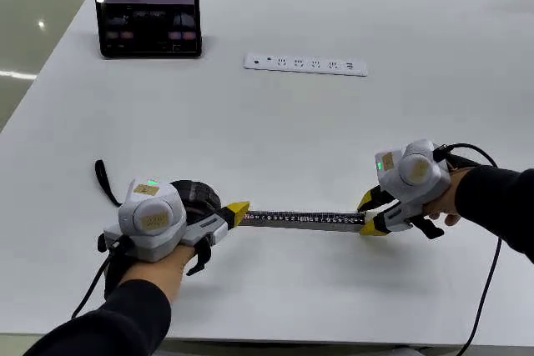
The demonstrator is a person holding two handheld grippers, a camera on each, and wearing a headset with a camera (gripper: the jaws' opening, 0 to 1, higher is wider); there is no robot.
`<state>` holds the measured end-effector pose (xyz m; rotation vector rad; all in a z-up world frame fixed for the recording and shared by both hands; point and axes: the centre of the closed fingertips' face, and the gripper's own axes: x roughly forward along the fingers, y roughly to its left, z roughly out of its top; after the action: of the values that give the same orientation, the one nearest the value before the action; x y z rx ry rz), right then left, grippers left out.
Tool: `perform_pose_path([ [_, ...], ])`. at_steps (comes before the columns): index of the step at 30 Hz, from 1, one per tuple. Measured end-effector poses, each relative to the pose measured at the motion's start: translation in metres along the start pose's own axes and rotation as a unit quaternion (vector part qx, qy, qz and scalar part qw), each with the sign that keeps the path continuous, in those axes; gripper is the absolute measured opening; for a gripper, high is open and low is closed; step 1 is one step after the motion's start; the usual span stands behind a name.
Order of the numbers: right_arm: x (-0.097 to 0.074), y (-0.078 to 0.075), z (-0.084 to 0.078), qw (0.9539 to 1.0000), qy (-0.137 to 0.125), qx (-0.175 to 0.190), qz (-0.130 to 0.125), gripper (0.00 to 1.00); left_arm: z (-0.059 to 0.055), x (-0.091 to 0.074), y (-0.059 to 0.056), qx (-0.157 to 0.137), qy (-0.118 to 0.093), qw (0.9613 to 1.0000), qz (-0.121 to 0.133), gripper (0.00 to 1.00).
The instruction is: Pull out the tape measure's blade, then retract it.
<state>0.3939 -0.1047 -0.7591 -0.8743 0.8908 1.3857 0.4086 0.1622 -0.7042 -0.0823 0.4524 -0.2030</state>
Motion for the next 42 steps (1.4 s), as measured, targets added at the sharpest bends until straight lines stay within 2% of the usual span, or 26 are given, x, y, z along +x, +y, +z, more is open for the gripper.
perform_pose_path([
  [6, 0.001, 0.002, 0.000, 1.0000, -0.001, 0.001, -0.001, 0.14, -0.001, 0.000, -0.001, -0.001, 0.002, 1.0000, -0.001, 0.94],
  [14, 0.001, 0.002, 0.001, 0.9996, 0.002, 0.027, 0.002, 0.12, -0.006, 0.002, 0.001, -0.014, 0.010, 0.9999, 0.001, 0.89],
  [16, 0.002, 0.001, 0.000, 0.9998, 0.015, -0.013, 0.001, 0.11, -0.007, 0.002, 0.001, -0.017, 0.011, 0.9998, 0.001, 0.87],
  [17, 0.003, 0.003, 0.000, 0.9997, 0.023, -0.002, -0.004, 0.11, -0.008, 0.002, 0.001, -0.018, 0.012, 0.9998, 0.001, 0.86],
  [19, 0.003, 0.005, 0.002, 0.9992, 0.032, -0.023, -0.005, 0.11, -0.008, 0.003, 0.000, -0.021, 0.013, 0.9997, 0.000, 0.84],
  [23, 0.002, 0.003, 0.001, 0.9995, 0.031, -0.007, -0.009, 0.11, -0.008, 0.004, 0.005, -0.030, 0.013, 0.9994, 0.011, 0.80],
  [25, 0.002, 0.003, 0.000, 0.9995, 0.032, 0.000, -0.010, 0.11, -0.011, 0.005, 0.007, -0.028, 0.019, 0.9993, 0.016, 0.78],
  [31, 0.003, 0.003, 0.001, 0.9990, 0.042, 0.012, -0.011, 0.11, -0.015, 0.005, 0.013, -0.032, 0.026, 0.9988, 0.025, 0.70],
  [34, 0.003, 0.002, 0.000, 0.9989, 0.040, 0.022, -0.011, 0.11, -0.014, 0.004, 0.017, -0.045, 0.023, 0.9983, 0.027, 0.64],
  [38, 0.003, 0.003, 0.000, 0.9990, 0.037, 0.023, -0.012, 0.11, -0.015, 0.004, 0.016, -0.037, 0.027, 0.9985, 0.030, 0.63],
  [42, 0.004, 0.003, 0.000, 0.9986, 0.036, 0.036, -0.014, 0.11, -0.016, 0.004, 0.014, -0.015, 0.038, 0.9987, 0.031, 0.63],
])
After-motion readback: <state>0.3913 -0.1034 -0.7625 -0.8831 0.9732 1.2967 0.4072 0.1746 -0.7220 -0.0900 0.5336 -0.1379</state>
